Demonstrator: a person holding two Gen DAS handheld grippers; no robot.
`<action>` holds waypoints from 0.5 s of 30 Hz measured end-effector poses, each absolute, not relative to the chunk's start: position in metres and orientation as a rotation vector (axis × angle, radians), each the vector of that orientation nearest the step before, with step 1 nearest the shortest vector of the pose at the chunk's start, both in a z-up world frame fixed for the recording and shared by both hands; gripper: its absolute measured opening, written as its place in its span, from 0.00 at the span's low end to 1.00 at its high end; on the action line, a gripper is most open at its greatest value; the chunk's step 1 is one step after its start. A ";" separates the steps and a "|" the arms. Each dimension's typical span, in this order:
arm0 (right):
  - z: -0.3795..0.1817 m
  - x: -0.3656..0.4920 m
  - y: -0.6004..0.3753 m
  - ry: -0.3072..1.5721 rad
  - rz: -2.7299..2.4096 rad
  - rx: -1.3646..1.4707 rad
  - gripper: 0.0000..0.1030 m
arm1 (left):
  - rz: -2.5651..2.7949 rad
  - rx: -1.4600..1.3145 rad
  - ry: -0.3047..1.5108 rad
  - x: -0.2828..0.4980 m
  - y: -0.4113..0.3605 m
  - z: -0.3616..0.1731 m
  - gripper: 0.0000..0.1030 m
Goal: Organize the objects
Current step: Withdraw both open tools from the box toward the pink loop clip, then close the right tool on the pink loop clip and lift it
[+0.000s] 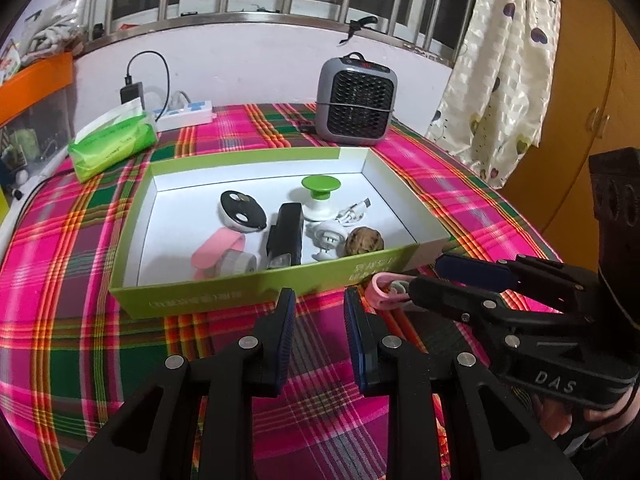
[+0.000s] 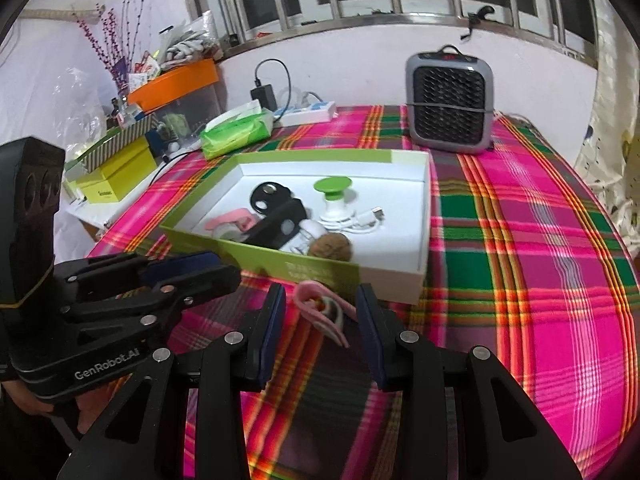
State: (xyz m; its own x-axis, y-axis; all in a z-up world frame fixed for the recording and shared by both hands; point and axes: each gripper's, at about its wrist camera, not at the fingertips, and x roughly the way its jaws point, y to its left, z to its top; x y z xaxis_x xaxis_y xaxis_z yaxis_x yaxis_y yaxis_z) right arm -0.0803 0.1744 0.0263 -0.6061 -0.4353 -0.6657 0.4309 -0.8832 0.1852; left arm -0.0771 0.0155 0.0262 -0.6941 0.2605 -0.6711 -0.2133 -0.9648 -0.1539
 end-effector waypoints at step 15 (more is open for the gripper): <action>0.018 -0.086 0.176 0.066 -2.376 1.084 0.38 | 2.697 -1.100 -0.211 -0.066 -0.016 0.020 0.22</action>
State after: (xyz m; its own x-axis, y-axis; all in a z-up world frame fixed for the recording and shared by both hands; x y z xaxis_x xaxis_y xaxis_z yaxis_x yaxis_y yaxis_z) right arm -0.0864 0.1760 0.0181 -0.5426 -0.4395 -0.7159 0.4786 -0.8621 0.1665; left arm -0.0661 -0.0164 0.0205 -0.6951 0.2566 -0.6716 -0.1488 -0.9653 -0.2147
